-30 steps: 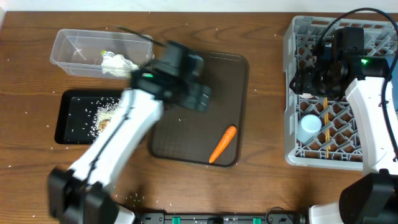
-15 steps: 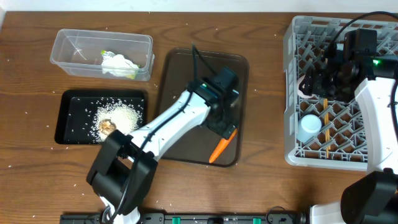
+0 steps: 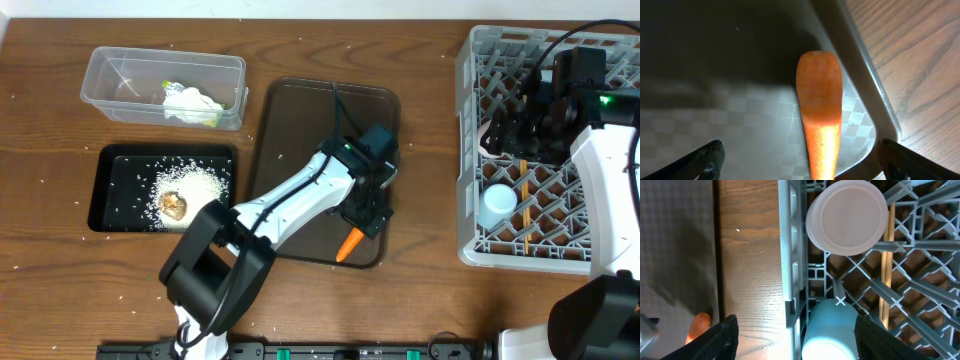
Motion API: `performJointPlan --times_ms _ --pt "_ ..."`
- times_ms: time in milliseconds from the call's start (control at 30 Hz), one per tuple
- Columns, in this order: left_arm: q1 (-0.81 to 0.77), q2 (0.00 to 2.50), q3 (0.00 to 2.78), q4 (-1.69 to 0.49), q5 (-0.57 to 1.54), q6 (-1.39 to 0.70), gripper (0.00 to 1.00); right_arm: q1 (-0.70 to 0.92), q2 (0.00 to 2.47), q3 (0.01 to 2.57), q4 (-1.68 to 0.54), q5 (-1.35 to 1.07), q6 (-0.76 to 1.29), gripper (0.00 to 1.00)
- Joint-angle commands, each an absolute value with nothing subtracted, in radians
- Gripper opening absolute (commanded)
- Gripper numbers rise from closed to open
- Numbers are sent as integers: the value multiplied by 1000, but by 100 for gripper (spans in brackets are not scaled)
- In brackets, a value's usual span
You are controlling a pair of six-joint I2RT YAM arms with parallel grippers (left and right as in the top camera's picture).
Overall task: Sort waste into correct bins and load items into the dishwasher rack
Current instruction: 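Reach the left gripper to the orange carrot on the brown tray, then grasp the carrot with the left gripper and lift it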
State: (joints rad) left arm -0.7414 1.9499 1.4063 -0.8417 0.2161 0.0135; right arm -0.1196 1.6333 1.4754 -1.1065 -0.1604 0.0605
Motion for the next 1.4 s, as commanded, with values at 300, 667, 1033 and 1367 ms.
performJointPlan --times_ms 300,667,1033,1367 --pt "-739 1974 1397 -923 303 25 96 -124 1610 1493 -1108 -162 66 69" --pt "-709 2043 1429 -958 306 -44 92 -124 1610 1493 -1110 -162 66 69" --pt "-699 2054 1430 -945 307 -61 71 -123 1610 1493 -1111 -162 65 69" --pt "-705 2054 1480 -930 306 56 72 -123 1610 1493 -1123 -162 57 69"
